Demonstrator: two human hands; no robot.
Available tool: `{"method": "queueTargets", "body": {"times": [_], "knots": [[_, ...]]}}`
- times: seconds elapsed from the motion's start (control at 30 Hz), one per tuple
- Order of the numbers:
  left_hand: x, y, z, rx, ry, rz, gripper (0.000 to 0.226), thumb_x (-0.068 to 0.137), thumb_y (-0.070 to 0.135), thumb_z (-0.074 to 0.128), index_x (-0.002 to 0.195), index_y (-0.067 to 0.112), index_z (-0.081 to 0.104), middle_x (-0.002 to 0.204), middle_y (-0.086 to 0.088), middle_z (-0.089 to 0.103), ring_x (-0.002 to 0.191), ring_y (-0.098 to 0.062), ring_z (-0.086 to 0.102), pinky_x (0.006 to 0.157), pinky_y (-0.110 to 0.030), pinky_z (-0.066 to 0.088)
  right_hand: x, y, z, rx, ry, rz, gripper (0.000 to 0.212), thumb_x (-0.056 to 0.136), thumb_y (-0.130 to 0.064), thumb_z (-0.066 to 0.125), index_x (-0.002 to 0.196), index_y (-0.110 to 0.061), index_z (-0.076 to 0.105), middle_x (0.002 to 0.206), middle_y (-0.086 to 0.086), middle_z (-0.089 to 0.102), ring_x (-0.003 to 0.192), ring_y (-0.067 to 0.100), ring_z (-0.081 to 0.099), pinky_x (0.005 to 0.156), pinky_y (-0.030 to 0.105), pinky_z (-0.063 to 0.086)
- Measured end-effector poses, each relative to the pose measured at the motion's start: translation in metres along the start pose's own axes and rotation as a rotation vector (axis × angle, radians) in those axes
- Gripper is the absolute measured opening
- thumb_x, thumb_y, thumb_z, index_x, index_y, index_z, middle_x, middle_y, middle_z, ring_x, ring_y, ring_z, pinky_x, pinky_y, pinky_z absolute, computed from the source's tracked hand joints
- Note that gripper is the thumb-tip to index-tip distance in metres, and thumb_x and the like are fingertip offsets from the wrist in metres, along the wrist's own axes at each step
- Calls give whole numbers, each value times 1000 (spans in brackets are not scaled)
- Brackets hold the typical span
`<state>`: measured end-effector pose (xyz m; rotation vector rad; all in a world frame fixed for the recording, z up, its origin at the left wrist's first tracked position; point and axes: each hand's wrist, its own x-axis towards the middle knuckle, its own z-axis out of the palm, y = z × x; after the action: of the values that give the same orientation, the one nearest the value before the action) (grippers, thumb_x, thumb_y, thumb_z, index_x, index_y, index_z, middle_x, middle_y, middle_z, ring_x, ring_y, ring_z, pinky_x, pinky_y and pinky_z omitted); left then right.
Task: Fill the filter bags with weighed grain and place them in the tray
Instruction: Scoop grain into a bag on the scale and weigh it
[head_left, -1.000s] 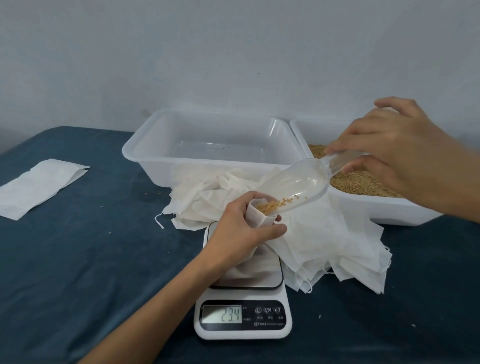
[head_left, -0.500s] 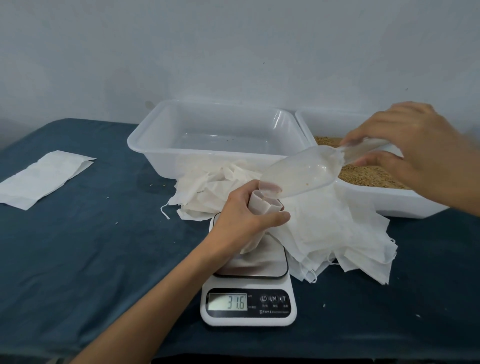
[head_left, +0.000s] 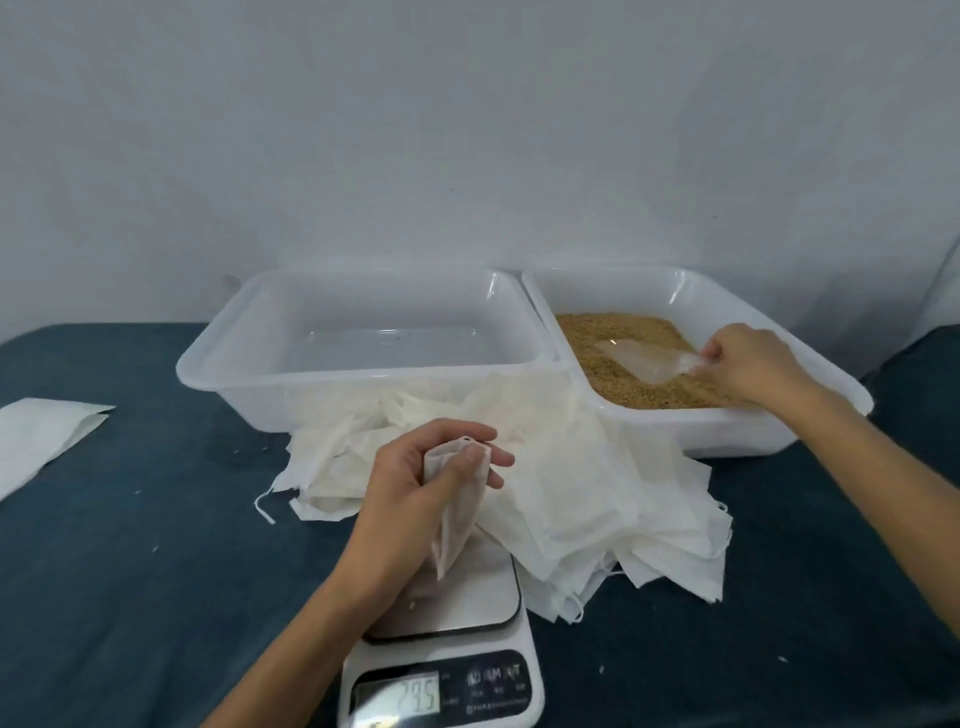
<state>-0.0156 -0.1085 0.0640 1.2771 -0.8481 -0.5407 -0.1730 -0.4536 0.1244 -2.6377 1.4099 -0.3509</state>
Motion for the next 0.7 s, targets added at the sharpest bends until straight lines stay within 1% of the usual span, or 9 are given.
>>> {"method": "queueTargets", "body": {"times": [0.07, 0.13, 0.2, 0.27, 0.37, 0.47, 0.57, 0.63, 0.7], "knots": [[2, 4, 0, -27, 2, -2, 14, 98, 21, 64, 103, 22, 77, 101, -9, 80, 86, -20, 75, 67, -21, 55, 6, 2, 12, -53, -26, 20, 23, 92, -27, 73, 81, -7, 70, 77, 11, 69, 69, 23, 63, 58, 33, 45], [7, 11, 1, -18, 6, -3, 15, 95, 25, 64, 102, 25, 77, 103, -7, 80, 91, -20, 76, 64, -21, 55, 11, 0, 19, -83, -37, 18, 23, 93, -28, 70, 82, -8, 68, 77, 9, 68, 70, 24, 63, 60, 35, 47], [17, 22, 1, -18, 14, 7, 15, 96, 22, 64, 101, 26, 77, 105, -7, 80, 95, -22, 76, 62, -22, 55, 10, -3, 21, -133, -43, 23, 22, 93, -30, 70, 91, -9, 68, 85, 7, 68, 77, 25, 64, 66, 36, 51], [34, 38, 1, -37, 35, 36, 15, 96, 22, 65, 101, 24, 78, 107, -8, 80, 98, -23, 76, 70, -27, 60, 5, -6, 21, -157, 54, 22, 33, 92, -37, 69, 110, -10, 65, 102, 8, 67, 91, 29, 63, 78, 39, 52], [78, 60, 0, -51, 62, 68, 14, 100, 15, 63, 102, 17, 77, 108, -8, 80, 97, -18, 75, 78, -27, 60, -15, -16, 21, 88, 345, -99, 36, 97, -34, 64, 127, -14, 62, 116, 10, 65, 104, 31, 59, 86, 45, 49], [139, 65, 5, 88, 97, 61, 13, 103, 9, 60, 102, 10, 74, 105, -3, 81, 88, -11, 71, 62, -20, 54, -40, -33, 26, 383, 521, -234, 24, 98, -28, 61, 120, -18, 65, 112, -2, 65, 103, 18, 57, 89, 40, 47], [202, 45, 11, 289, 168, 17, 15, 100, 4, 60, 98, 8, 74, 98, -4, 81, 86, -14, 69, 64, -27, 50, -52, -45, 34, 541, 520, -256, 19, 98, -25, 61, 116, -22, 66, 104, -14, 62, 97, 5, 54, 83, 28, 42], [241, 24, 13, 401, 185, -57, 15, 96, 2, 60, 96, 6, 75, 97, -8, 80, 91, -16, 69, 69, -26, 49, -52, -47, 37, 573, 470, -239, 20, 99, -28, 60, 118, -24, 66, 104, -17, 60, 98, 5, 55, 83, 25, 39], [276, 3, 12, 557, 193, -138, 17, 92, -1, 60, 93, 5, 76, 98, -11, 80, 93, -18, 68, 66, -24, 49, -51, -44, 39, 597, 441, -233, 20, 99, -31, 60, 118, -27, 65, 106, -18, 62, 99, 6, 57, 82, 25, 40]]}}
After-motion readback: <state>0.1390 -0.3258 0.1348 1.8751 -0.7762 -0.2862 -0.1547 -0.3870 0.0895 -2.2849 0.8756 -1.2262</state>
